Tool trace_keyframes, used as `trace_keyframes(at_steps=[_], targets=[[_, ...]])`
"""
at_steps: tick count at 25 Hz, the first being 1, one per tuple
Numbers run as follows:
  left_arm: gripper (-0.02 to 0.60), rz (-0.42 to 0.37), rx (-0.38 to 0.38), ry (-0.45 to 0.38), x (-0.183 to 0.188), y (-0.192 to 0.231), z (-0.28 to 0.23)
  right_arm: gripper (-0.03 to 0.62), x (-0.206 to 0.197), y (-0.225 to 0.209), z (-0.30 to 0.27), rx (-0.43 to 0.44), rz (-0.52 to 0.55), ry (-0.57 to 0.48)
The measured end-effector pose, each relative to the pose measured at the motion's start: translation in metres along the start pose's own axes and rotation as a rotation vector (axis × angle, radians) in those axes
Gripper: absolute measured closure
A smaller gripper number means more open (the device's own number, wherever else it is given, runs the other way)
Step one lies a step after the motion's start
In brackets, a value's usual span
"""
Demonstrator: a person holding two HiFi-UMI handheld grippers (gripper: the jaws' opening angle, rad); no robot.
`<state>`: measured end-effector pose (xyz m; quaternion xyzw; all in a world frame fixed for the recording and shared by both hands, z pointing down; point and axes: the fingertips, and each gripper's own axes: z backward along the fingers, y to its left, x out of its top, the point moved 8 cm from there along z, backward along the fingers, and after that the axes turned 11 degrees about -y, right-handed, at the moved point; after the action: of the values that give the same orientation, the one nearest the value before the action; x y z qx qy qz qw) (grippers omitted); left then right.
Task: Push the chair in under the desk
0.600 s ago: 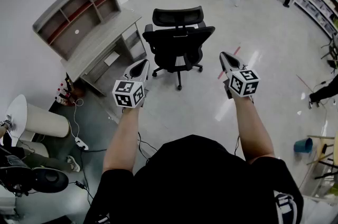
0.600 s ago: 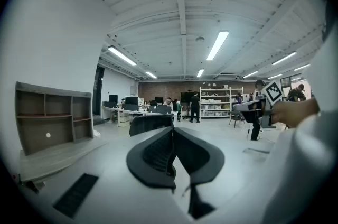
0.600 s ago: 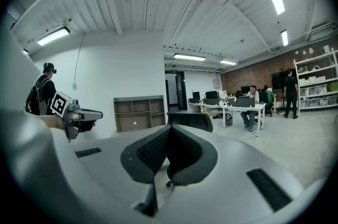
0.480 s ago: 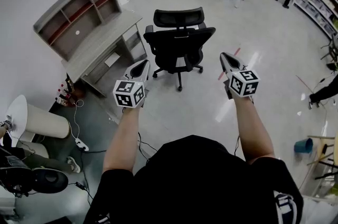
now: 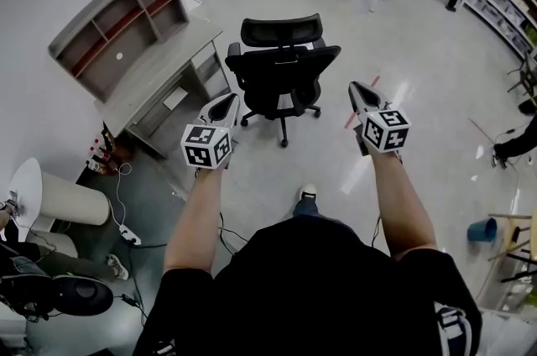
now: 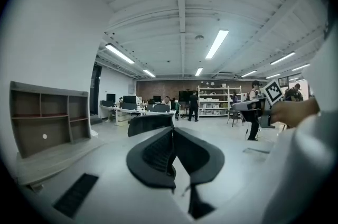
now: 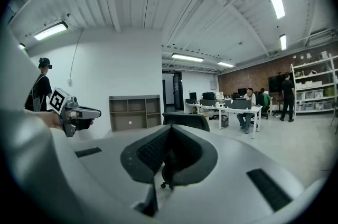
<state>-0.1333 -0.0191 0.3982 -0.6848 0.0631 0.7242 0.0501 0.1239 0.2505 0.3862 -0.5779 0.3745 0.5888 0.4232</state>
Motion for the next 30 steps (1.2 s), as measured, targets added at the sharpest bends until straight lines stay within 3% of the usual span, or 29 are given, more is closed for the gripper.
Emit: trace_keyframes(at_steps=[8,21,30], targets=[[0.563,-0.013,0.020,0.021,-0.007,0.022,-0.041,0.599,-0.014,-0.029,-0.045,0.010,-0.015,0.013],[0.563,-0.015,0.036,0.068,-0.029,0.076,-0.168,0.599,-0.044,-0.114,-0.168,0.042,-0.038,0.070],[0.563,-0.014,0.081,0.060,-0.025,0.108,-0.242,0.599,-0.037,-0.165,-0.245,0.076,-0.033,0.073]])
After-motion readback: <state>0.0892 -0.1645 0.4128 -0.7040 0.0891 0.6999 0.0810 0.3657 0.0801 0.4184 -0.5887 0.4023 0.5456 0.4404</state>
